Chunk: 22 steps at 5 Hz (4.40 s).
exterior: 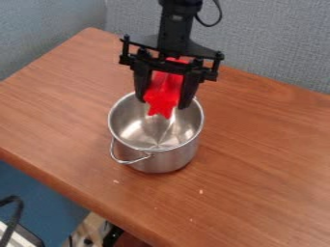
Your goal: Put the red object in the metal pot
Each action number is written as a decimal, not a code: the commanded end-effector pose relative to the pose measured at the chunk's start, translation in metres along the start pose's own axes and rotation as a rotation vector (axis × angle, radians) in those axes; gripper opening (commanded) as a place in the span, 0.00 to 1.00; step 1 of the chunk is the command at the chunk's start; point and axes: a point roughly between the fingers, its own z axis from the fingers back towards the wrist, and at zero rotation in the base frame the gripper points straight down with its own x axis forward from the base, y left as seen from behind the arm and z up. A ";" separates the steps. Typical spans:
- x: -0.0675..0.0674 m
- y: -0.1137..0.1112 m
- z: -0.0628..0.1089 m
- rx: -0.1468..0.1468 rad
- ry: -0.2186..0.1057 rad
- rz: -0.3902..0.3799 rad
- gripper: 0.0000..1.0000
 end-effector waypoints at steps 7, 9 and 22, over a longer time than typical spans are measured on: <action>0.010 0.008 -0.023 0.022 0.018 0.010 1.00; 0.011 0.009 -0.022 0.018 0.017 0.014 1.00; 0.012 0.007 -0.009 0.025 0.014 0.015 1.00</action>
